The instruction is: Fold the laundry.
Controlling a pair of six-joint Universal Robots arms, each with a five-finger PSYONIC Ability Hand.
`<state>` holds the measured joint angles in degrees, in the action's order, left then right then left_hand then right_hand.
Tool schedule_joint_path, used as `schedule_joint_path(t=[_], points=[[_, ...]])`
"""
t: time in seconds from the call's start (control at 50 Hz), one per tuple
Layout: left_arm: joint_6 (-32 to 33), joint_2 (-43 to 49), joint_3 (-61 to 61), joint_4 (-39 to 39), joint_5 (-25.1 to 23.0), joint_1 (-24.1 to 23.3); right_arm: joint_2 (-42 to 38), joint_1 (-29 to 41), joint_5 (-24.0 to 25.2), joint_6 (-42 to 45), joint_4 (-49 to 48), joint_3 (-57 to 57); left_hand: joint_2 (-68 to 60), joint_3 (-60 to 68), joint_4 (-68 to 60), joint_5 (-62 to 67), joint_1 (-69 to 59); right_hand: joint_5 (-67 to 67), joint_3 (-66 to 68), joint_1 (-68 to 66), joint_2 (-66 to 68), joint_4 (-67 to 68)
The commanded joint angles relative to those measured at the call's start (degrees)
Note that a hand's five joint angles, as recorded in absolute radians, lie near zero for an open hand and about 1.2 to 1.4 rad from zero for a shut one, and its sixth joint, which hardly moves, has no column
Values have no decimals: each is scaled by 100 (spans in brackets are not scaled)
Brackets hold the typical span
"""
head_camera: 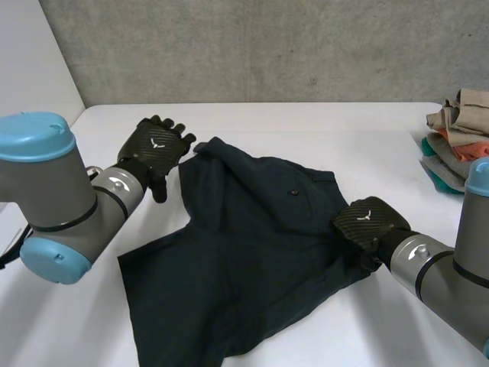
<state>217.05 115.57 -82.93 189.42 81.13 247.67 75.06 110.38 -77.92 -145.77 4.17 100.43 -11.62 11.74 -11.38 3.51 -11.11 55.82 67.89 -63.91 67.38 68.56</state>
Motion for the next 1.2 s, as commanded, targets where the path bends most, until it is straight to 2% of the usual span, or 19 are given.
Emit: schedule_joint_path(t=[0.02, 0.16, 0.24, 0.4, 0.58, 0.7, 0.86, 0.92, 1.0, 1.02, 1.1, 1.14, 1.2], points=[[355, 150, 452, -291, -668, 97, 52, -25, -4, 4, -30, 29, 162, -174, 138, -351, 111, 1418, 1211, -1609, 1262, 1144], [1241, 869, 1435, -967, -1459, 167, 17, -77, 13, 22, -66, 47, -647, 635, -671, 458, -699, 1418, 1211, -1609, 1262, 1144], [1664, 1414, 2129, -1406, -1644, 115, 17, -104, 22, 40, -66, 56, -1003, 990, -1026, 813, -1054, 1418, 1211, -1609, 1262, 1144], [2358, 2513, 3492, -2084, -1715, 9, 8, -95, 57, 40, -66, 99, -1003, 991, -1027, 814, -1054, 1418, 1211, -1609, 1262, 1144], [2483, 3375, 4759, -2489, -1750, -167, -27, -69, 66, 40, -66, 108, -1322, 1310, -1346, 1133, -1373, 1418, 1211, -1609, 1262, 1144], [2526, 3928, 5558, -2743, -1934, -176, -27, -69, 66, 40, -66, 135, -2328, 2316, -2352, 2139, -2380, 1418, 1211, -1609, 1262, 1144], [2649, 4658, 6630, -3209, -1970, -123, -9, -130, 180, 39, -66, 135, -2851, 2839, -2875, 2662, -2902, 1418, 1211, -1609, 1262, 1144], [2693, 4799, 6834, -3359, -1970, -96, 0, -165, 206, 31, -66, 135, -3590, 3578, -3614, 3401, -3642, 1418, 1211, -1609, 1262, 1144], [2755, 4879, 6992, -3474, -1952, -79, 0, -236, 233, 40, -74, 135, -6479, 6466, -6503, 6290, -6530, 1418, 1211, -1609, 1262, 1144], [2798, 4870, 6975, -3421, -1935, -87, 0, -262, 242, 40, -74, 135, -6835, 6822, -6858, 6645, -6886, 1418, 1211, -1609, 1262, 1144], [2957, 4599, 6730, -3254, -1645, -97, 8, -280, 268, 48, -83, 126, -6838, 6826, -6862, 6649, -6889, 1418, 1211, -1609, 1262, 1144], [2913, 4160, 6230, -3236, -1268, 17, 17, -271, 277, 48, -74, 117, -6838, 6826, -6862, 6649, -6889, 1418, 1211, -1609, 1262, 1144], [2695, 3450, 5283, -2896, -1073, 167, 26, -236, 277, 48, -57, 117, -6838, 6826, -6862, 6649, -6889, 1418, 1211, -1609, 1262, 1144]])
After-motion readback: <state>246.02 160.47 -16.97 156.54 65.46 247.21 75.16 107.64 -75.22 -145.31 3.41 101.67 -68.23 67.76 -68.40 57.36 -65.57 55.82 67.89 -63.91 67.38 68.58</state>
